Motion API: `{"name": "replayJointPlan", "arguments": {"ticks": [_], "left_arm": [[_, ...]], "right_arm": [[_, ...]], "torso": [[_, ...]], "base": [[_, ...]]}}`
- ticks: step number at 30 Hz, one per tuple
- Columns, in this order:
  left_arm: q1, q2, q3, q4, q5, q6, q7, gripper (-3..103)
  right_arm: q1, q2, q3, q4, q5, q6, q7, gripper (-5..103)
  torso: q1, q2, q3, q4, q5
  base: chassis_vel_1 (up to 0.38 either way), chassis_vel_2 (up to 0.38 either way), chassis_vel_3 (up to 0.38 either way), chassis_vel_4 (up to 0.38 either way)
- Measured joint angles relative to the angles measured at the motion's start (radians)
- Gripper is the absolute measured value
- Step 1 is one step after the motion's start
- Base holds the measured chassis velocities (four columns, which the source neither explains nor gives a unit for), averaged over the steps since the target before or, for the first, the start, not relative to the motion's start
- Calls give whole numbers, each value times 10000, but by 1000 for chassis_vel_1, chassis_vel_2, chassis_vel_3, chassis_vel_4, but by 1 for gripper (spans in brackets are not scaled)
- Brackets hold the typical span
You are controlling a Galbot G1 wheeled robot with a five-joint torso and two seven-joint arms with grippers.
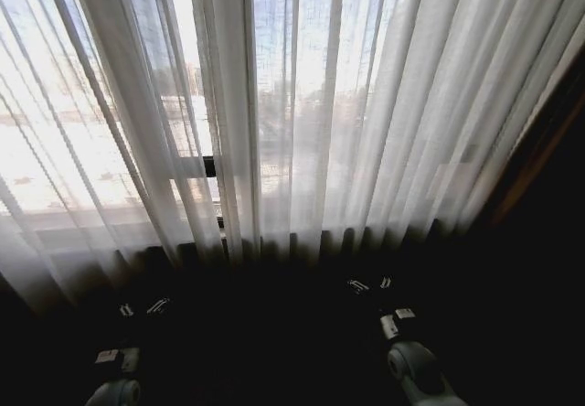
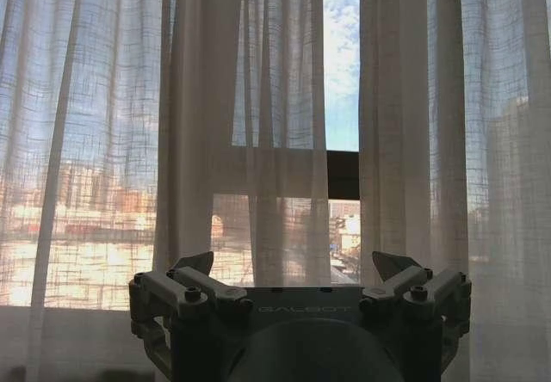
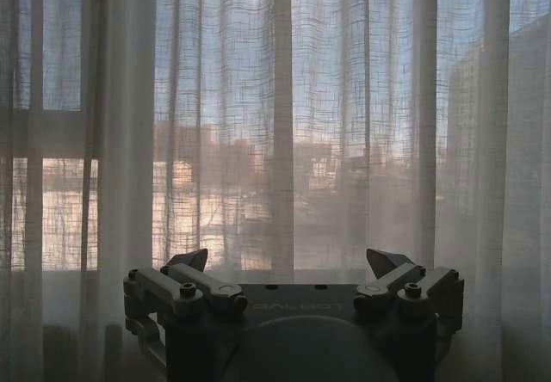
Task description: Open the curtains by pulling them apart, changing their state from closed to fully open.
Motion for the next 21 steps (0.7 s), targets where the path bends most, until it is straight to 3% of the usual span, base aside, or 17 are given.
{"name": "replayJointPlan", "arguments": {"ticks": [12, 14, 21], "left_arm": [[-3, 0, 1, -1, 0, 0, 1, 100], [-1, -1, 1, 0, 0, 0, 1, 100], [-1, 0, -1, 0, 0, 0, -10, 100]], "right_arm": [[-47, 88, -33, 56, -60, 39, -53, 100], [-23, 121, -61, 10, -57, 163, -49, 100], [162, 82, -94, -143, -145, 280, -70, 100]], "torso": [[9, -4, 3, -3, 7], [3, -3, 0, 6, -3], [6, -3, 2, 5, 0]], "base": [[-289, 358, 303, -391], [-226, 440, 328, -421], [-130, 342, 147, -309]]}}
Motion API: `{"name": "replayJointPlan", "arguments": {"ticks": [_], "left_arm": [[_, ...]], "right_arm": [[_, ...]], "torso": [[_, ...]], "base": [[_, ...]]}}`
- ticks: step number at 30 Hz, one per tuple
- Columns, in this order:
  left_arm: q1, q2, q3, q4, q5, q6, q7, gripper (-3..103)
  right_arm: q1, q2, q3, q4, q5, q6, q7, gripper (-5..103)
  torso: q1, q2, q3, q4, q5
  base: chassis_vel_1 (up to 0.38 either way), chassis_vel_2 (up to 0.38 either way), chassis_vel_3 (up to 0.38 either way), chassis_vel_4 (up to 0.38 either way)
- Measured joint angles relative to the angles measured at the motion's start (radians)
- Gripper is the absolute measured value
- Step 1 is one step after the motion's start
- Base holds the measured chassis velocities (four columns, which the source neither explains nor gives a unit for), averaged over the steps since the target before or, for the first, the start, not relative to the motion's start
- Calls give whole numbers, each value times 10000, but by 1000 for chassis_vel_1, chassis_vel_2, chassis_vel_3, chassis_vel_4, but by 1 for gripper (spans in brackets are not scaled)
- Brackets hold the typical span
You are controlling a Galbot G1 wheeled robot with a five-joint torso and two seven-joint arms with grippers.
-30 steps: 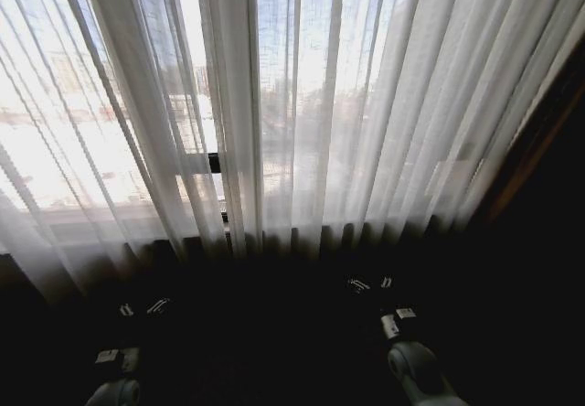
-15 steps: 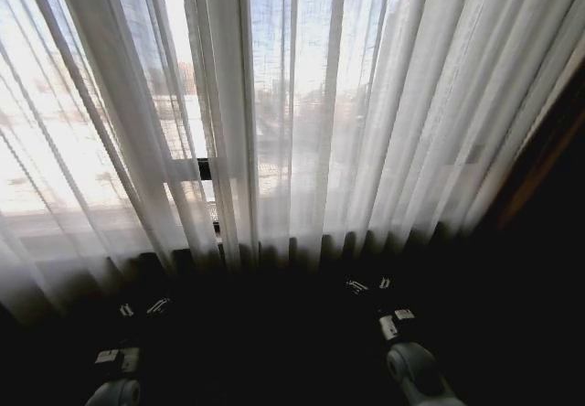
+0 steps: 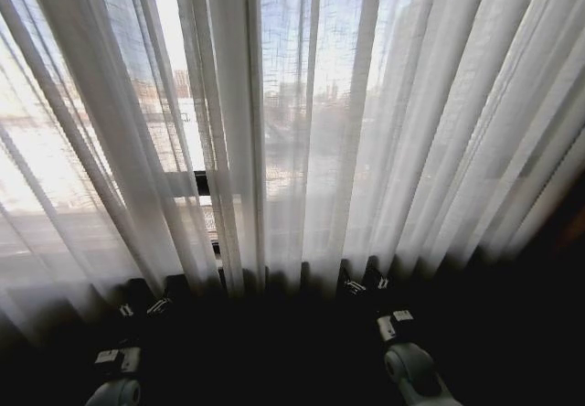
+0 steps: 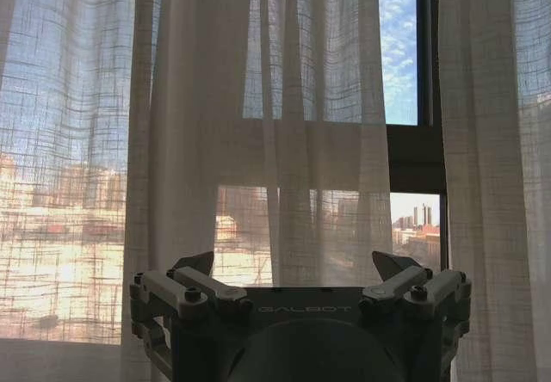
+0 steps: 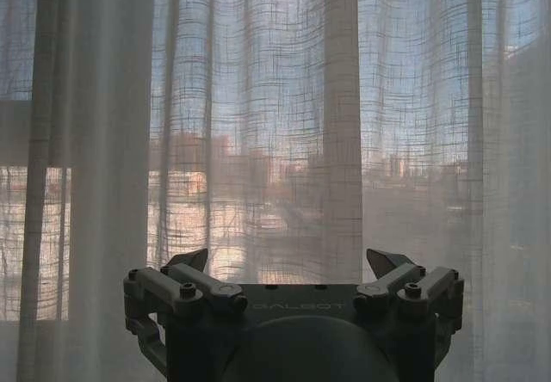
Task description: Open the curtains by pulling them apart, changing their state from closed to fully open.
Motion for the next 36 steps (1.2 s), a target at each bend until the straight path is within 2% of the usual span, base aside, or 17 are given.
{"name": "replayJointPlan", "arguments": {"ticks": [7, 12, 23, 25, 31, 36], "left_arm": [[-1, 0, 1, 0, 0, 0, 1, 100], [5, -2, 1, 0, 0, 0, 5, 100], [0, -1, 2, 0, 0, 1, 5, 100], [0, -1, 2, 0, 1, 0, 6, 100], [0, -1, 2, 0, 1, 1, 9, 100], [0, -1, 2, 0, 0, 0, 10, 100]], "right_arm": [[674, -207, -401, -513, -165, -177, 212, 100], [1773, -235, -1030, -1523, -236, -135, 533, 100], [3787, 162, -2278, -3547, -7, -190, 996, 100], [4088, 212, -2380, -3816, 275, -178, 903, 100], [4663, 143, -2516, -4391, 221, 5, 343, 100], [4972, 125, -2603, -4583, 310, 37, 233, 100]], "torso": [[-1, 0, 0, -7, 3], [-17, 9, -6, -4, -1], [0, 2, 0, -2, 0], [-3, 3, -1, -3, -2], [-5, 2, -2, -6, 0], [-5, 3, -2, -4, -1]], "base": [[-44, 68, 31, -69], [15, -62, -4, 69], [0, 0, 0, 0], [0, 0, 0, 0], [0, 0, 0, 0], [0, 0, 0, 0]]}}
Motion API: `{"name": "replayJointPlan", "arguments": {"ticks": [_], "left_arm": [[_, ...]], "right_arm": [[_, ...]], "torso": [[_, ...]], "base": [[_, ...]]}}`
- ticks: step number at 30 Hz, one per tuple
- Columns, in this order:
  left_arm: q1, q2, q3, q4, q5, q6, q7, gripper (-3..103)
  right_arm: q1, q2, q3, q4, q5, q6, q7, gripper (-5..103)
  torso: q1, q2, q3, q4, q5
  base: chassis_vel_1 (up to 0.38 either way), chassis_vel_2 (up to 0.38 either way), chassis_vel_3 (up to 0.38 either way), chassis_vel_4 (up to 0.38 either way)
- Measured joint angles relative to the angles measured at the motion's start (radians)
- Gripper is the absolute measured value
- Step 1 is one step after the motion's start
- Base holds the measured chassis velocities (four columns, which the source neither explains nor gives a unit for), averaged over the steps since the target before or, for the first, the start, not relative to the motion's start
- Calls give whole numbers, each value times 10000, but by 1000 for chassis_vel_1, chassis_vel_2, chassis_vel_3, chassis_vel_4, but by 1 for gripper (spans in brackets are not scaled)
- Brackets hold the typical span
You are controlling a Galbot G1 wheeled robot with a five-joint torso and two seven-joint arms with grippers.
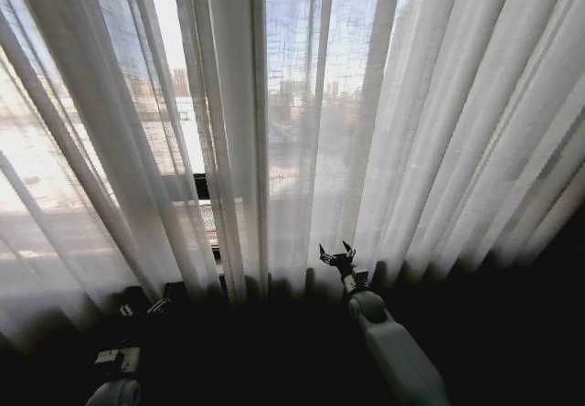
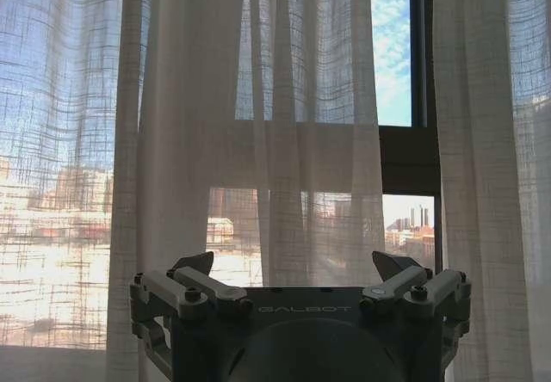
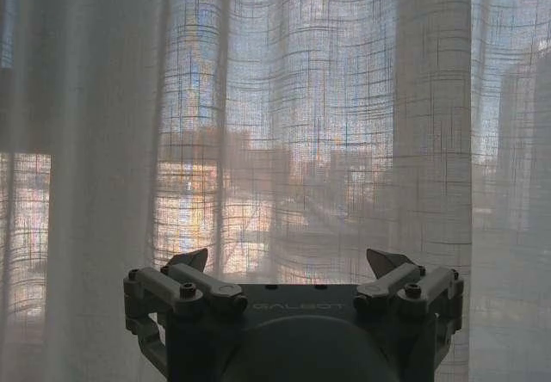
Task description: Open the curtains by pulling them apart, changing their state from closed to fully open.
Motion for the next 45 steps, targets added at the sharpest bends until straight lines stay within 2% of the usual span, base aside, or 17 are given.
{"name": "replayJointPlan", "arguments": {"ticks": [21, 28, 32, 37, 45], "left_arm": [[0, 0, 0, 0, 0, 0, 2, 100], [1, 0, 0, 0, 0, 0, 3, 100], [0, 0, 0, 0, 0, 0, 3, 100], [0, 0, 0, 0, 0, 0, 2, 100], [0, 0, -1, 0, 0, 0, 0, 100]], "right_arm": [[265, 64, -33, -157, -325, 2, 149, 100], [-854, -325, -213, 1303, 203, -271, 270, 100], [-1084, -416, -392, 1683, 178, -299, 181, 100], [-766, -231, -552, 1423, -14, -290, 180, 100], [655, 611, -990, -250, -320, -49, 236, 100]], "torso": [[1, -2, 0, 1, 0], [-7, 3, -3, -2, 0], [0, 1, 0, -2, 0], [-1, 1, -1, 1, -1], [1, 0, 1, 2, 0]], "base": [[-64, 63, 62, -64], [0, 0, 0, 0], [0, 0, 0, 0], [0, 0, 0, 0], [0, 0, 0, 0]]}}
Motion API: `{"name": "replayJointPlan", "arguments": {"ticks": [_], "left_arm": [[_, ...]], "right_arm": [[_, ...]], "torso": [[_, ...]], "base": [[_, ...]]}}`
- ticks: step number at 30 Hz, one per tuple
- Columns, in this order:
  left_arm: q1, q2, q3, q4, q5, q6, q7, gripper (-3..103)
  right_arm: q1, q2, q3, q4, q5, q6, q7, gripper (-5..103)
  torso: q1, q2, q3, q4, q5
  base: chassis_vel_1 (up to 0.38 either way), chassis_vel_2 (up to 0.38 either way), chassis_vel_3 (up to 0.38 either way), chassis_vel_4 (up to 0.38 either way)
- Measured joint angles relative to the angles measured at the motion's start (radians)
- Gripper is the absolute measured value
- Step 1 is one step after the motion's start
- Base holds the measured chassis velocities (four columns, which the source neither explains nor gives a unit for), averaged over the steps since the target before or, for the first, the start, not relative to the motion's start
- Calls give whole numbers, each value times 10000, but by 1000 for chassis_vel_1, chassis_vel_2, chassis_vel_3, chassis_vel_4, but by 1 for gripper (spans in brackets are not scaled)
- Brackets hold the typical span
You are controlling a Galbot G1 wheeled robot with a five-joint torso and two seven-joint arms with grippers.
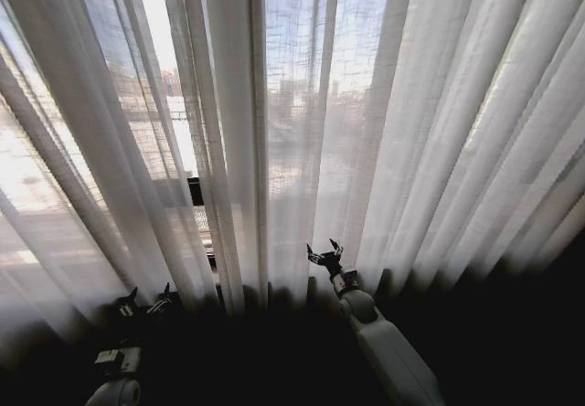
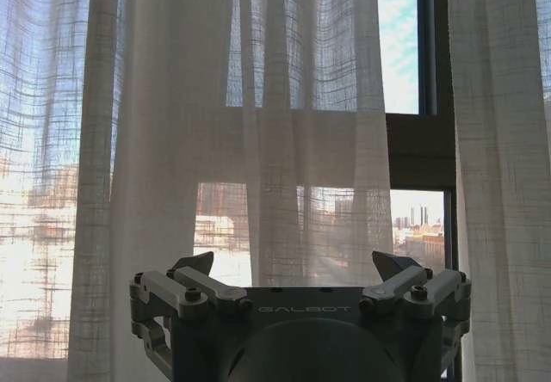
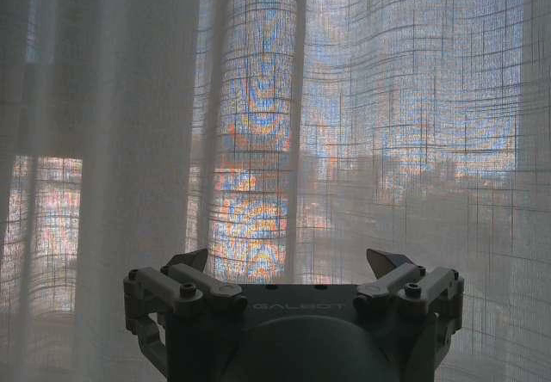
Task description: Open the curtains by pulling them apart, changing their state from closed to fully open.
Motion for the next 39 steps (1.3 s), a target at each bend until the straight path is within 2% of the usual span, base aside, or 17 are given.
{"name": "replayJointPlan", "arguments": {"ticks": [5, 16, 17, 18, 19, 22, 24, 27, 28, 30, 31, 33, 34, 36, 37, 39], "left_arm": [[0, 0, 1, 0, 0, 0, 1, 100], [0, 0, 1, 0, 0, 0, 1, 100], [0, 0, 1, 0, 0, 0, 1, 100], [0, 0, 1, 0, 0, 0, 1, 100], [0, -1, 1, 0, 0, 0, 1, 100], [0, 0, 1, 0, 0, 0, 1, 100], [0, 0, 1, 0, 0, 0, 1, 100], [0, 0, 1, 0, 0, -1, 1, 100], [0, 0, 1, 0, 0, 0, 1, 100], [0, -1, 1, 0, 0, -1, 1, 100], [0, 0, 1, 0, 0, -1, 1, 100], [0, 0, 1, 0, 0, -1, 1, 100], [0, 0, 1, 0, 0, -1, 1, 100], [-1, 0, 1, 0, 0, 0, 1, 100], [0, -1, 1, 0, 0, -1, 1, 100], [0, 0, 1, 0, 0, -1, 1, 100]], "right_arm": [[1010, 487, -257, -1065, -142, 214, -18, 100], [1293, 582, -427, -1532, -304, 510, -95, 101], [1283, 569, -426, -1534, -305, 519, -96, 86], [1268, 548, -416, -1535, -304, 534, -110, 86], [1259, 533, -405, -1536, -301, 543, -126, 76], [1238, 518, -395, -1536, -293, 553, -143, 76], [1229, 534, -367, -1533, -255, 565, -146, 54], [1212, 563, -359, -1526, -228, 592, -146, 54], [1197, 574, -358, -1522, -195, 659, -155, 42], [1182, 582, -358, -1521, -160, 758, -172, 42], [1171, 593, -354, -1524, -127, 861, -194, 32], [1152, 610, -335, -1527, -96, 1003, -268, 32], [1132, 609, -331, -1525, -85, 1059, -314, 21], [1117, 599, -331, -1516, -70, 1070, -327, 21], [1096, 581, -333, -1493, -10, 1081, -333, 10], [1083, 572, -334, -1478, 58, 1087, -372, 10]], "torso": [[0, 0, -1, 1, -1], [-1, 0, -1, -3, 0], [-1, 0, 0, -3, 0], [-1, 0, -1, -4, 0], [0, 0, 0, -3, 0], [0, 0, 0, -4, 0], [0, 1, -1, -3, 0], [0, 0, -1, -2, 0], [0, 0, -1, -2, 0], [0, 0, 0, -2, 0], [0, 0, -1, -3, 1], [-1, 0, -1, -2, 0], [-1, 0, -1, -1, 1], [-1, 0, -1, -1, 1], [-1, 0, -1, -2, 0], [-1, 0, -1, -2, 0]], "base": [[0, 0, 0, 0], [0, 0, 0, 0], [0, 0, 0, 0], [0, 0, 0, 0], [0, 0, 0, 0], [0, 0, 0, 0], [0, 0, 0, 0], [0, 0, 0, 0], [0, 0, 0, 0], [0, 0, 0, 0], [0, 0, 0, 0], [0, 0, 0, 0], [0, 0, 0, 0], [0, 0, 0, 0], [0, 0, 0, 0], [0, 0, 0, 0]]}}
